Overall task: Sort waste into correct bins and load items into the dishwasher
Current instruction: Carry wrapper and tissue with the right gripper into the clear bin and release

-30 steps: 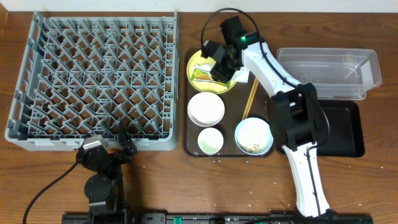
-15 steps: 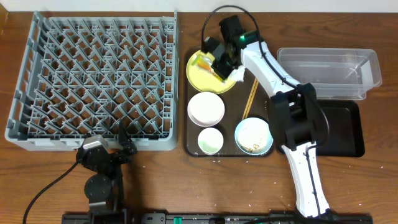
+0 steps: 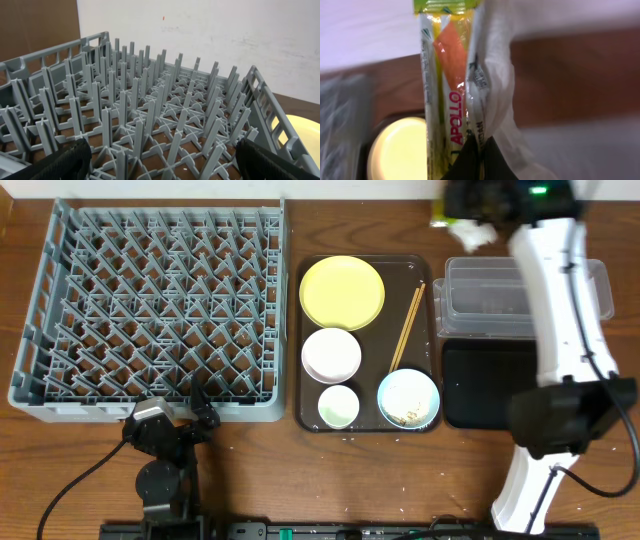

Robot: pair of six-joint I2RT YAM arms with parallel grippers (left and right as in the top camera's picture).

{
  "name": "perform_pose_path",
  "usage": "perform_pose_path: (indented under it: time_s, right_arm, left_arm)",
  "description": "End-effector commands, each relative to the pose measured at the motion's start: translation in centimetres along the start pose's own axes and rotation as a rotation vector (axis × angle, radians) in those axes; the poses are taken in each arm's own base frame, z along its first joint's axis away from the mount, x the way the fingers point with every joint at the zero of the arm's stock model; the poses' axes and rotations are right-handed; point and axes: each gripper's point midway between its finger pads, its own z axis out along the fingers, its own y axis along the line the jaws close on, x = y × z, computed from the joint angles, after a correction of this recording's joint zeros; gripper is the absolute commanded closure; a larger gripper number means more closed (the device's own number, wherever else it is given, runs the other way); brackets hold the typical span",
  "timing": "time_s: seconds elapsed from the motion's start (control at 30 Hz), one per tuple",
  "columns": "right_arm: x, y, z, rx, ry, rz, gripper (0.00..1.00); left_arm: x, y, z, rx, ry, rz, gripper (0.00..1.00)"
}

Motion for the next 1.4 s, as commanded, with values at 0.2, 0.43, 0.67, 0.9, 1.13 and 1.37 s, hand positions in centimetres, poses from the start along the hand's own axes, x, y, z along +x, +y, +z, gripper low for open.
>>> perform_pose_path:
  time_s: [0.2,0.43,0.67,0.9,1.13,1.37]
  right_arm:
    - [4.4,-15.1,0.3,0.536,-0.018,0.981,0.98]
    - [6.0,-17.2,0.9,0.605,-0.043,1.198,0.98]
    - [7.4,-17.7,3.1,0.622,-0.060,1.284,0.99]
    - [8.6,-18.0,4.4,0.631,-0.042,1.269,0.99]
    - [5.8,-17.4,3.3,0.532,-0.028,0.960,0.80]
    - [3.7,-16.6,1.4,0.467,-0.055,0.783,0.14]
  left_arm:
    - [1.7,0.5,0.1,-0.020,0.049,-0.002,0.07]
    - [1.7,0.5,0.1,-0.020,0.049,-0.002,0.07]
    - [1.7,0.5,0.1,-0.020,0.049,-0.002,0.07]
    - [1.7,0.5,0.1,-0.020,0.049,-0.002,0.07]
    - [1.7,0.5,0.1,-0.020,0.049,-0.002,0.07]
    - [1.7,0.5,0.1,-0.020,0.049,-0.002,0.07]
